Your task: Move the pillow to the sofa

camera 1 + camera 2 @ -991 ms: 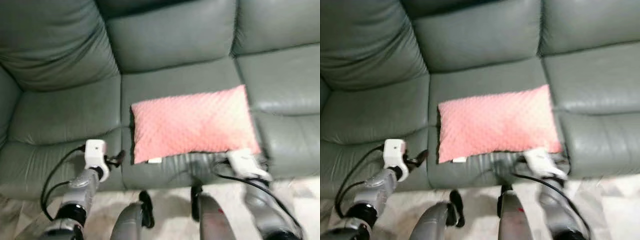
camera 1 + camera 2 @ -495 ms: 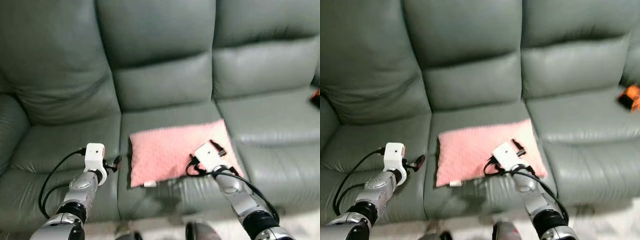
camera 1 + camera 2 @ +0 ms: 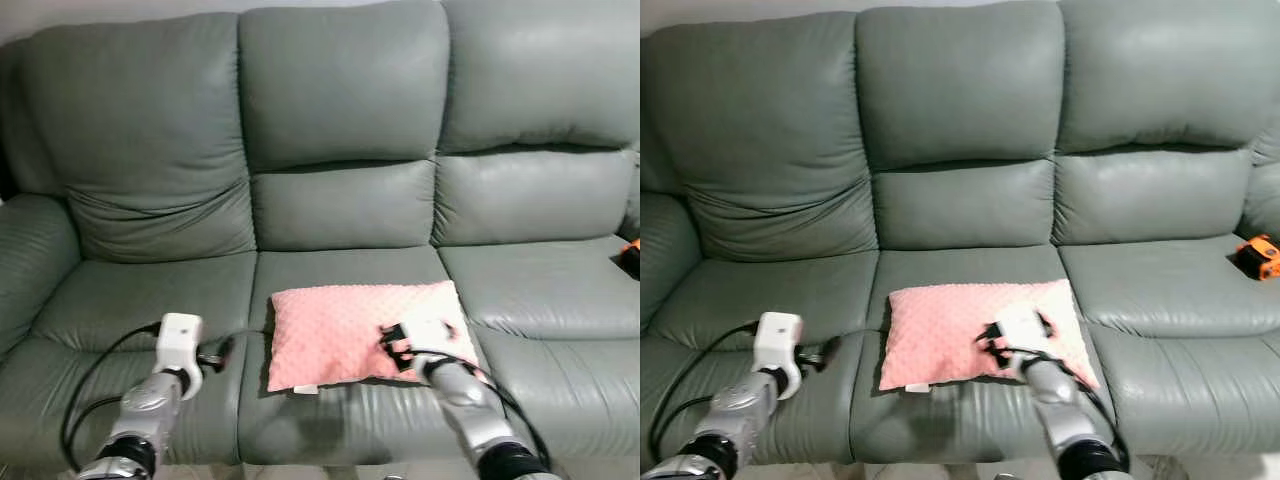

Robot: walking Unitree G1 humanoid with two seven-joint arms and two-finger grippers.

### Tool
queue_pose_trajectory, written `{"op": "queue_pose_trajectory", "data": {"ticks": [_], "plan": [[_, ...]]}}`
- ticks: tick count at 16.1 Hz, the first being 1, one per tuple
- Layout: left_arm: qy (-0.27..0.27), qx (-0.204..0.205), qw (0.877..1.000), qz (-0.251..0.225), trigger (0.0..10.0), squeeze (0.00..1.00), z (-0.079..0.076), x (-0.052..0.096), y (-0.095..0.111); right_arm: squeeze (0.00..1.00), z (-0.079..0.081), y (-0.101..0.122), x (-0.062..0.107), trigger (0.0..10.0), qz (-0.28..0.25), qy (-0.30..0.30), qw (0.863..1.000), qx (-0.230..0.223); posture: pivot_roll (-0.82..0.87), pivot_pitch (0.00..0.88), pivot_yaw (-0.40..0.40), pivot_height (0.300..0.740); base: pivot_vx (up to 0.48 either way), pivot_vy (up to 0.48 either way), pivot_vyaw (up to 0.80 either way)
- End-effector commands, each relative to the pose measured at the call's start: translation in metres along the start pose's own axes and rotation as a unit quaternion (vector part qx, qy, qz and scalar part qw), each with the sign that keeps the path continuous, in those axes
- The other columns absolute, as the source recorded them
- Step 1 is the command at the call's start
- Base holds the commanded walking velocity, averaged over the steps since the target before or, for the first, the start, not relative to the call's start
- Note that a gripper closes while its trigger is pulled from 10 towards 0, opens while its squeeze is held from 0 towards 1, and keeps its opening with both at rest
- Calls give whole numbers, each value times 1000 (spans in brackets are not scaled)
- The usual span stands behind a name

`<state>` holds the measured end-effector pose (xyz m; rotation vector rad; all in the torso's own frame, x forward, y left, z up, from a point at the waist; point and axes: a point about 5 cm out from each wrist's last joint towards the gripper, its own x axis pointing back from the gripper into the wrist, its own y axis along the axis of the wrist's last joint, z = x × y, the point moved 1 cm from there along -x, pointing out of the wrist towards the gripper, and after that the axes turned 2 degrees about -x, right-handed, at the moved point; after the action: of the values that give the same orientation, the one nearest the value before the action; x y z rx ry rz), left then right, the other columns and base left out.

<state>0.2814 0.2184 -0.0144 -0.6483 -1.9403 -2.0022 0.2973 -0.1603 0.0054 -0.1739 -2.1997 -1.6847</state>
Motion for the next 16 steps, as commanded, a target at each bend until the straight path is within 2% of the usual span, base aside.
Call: {"op": "queue_pose_trajectory", "data": {"ticks": [1, 2, 3, 4, 5, 6, 8, 11, 16], "plan": [[25, 13, 1000, -9, 10000, 0, 9, 2, 2, 0, -6, -6, 3, 10000, 5, -17, 1000, -18, -199, 0, 52, 740, 0, 0, 0], [57, 33, 998, -9, 10000, 0, 15, 4, -1, 0, -16, -17, 8, 10000, 18, -38, 999, -25, -204, 0, 48, 740, 0, 0, 0], [67, 34, 997, -9, 10000, 0, 16, 5, -3, 0, -21, -21, 9, 10000, 25, -53, 997, -40, -203, 0, 44, 740, 0, 0, 0], [104, 43, 994, 0, 10000, 0, 22, 9, -11, 0, -34, -35, 17, 10000, 46, -76, 994, -60, -198, 0, 29, 740, 0, 0, 0], [110, 44, 993, 5, 10000, 0, 23, 11, -15, 0, -35, -38, 18, 10000, 54, -76, 993, -67, -195, 0, 19, 740, 0, 0, 0], [120, 49, 991, 16, 10000, 0, 23, 14, -22, 0, -37, -42, 18, 10000, 67, -76, 990, -93, -192, 0, 6, 740, 0, 0, 0], [126, 43, 991, 26, 10000, 0, 22, 15, -28, 0, -34, -35, 15, 10000, 52, -50, 995, -64, -185, 0, -11, 740, 0, 0, 0], [158, 50, 986, 29, 10000, 0, 24, 13, -24, 0, -29, -14, 3, 10000, 20, -22, 998, -47, -175, 0, -33, 740, 0, 0, 0], [162, 57, 985, 19, 10000, 0, 20, 7, -14, 0, -29, 10, -6, 10000, -27, -17, 999, -28, -197, 0, -17, 740, 0, 0, 0]]}}
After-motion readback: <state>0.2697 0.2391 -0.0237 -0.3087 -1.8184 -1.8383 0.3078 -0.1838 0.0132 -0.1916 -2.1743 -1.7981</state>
